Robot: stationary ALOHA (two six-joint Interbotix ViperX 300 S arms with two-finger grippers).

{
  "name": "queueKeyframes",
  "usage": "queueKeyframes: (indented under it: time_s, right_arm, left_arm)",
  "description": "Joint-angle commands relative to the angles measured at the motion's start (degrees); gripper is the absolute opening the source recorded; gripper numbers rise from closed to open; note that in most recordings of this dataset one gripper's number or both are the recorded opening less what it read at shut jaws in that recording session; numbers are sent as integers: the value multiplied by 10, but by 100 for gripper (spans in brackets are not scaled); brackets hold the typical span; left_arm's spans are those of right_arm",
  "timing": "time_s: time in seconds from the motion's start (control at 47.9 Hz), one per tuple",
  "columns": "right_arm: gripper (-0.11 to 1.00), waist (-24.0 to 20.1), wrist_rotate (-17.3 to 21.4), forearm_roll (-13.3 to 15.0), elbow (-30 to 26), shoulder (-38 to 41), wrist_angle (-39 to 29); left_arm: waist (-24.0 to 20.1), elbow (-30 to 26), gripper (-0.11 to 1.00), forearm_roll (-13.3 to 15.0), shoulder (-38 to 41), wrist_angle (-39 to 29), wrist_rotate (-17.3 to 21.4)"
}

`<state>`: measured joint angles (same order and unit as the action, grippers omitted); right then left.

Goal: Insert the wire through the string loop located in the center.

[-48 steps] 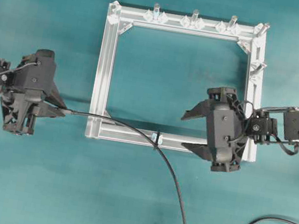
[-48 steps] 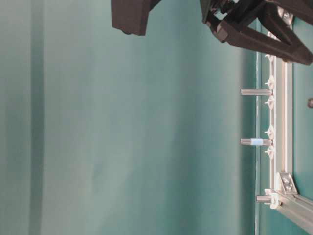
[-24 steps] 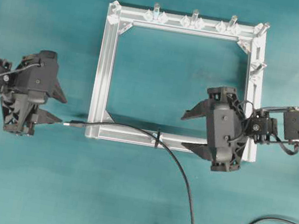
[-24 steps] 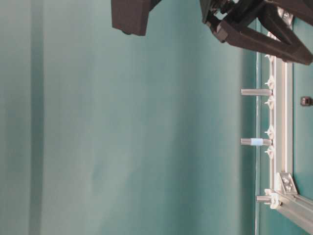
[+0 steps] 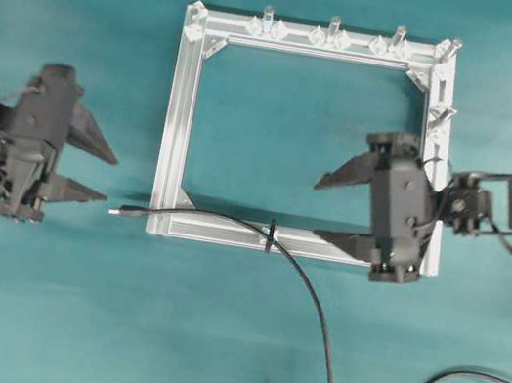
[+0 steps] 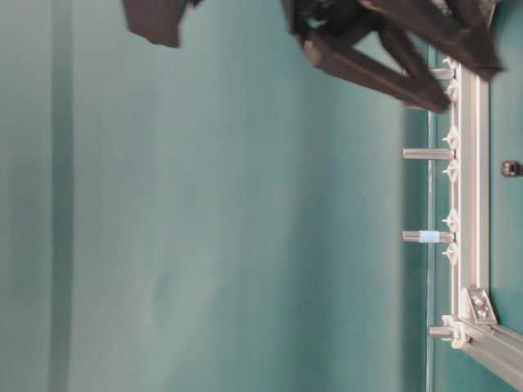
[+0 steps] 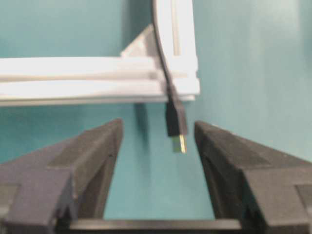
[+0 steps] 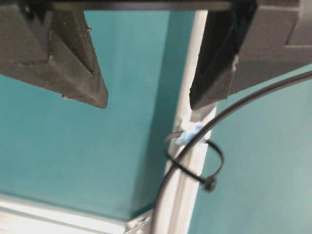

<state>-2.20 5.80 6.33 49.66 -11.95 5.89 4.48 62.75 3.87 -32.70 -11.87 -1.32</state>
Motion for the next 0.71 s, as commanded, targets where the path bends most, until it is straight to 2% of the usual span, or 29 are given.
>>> queueKeyframes:
  time_s: [0.0, 0.251, 0.689]
  right_arm:
    - [71, 5, -1, 1, -9, -32, -9]
    - [70, 7, -1, 1, 4, -69, -16]
    - [70, 8, -1, 1, 17, -79, -13]
  left_arm:
    - [-15, -4, 59, -2, -29, 0, 10]
    - [-45, 10, 59, -2, -84, 0, 12]
    - [-47, 38, 58, -2, -148, 0, 11]
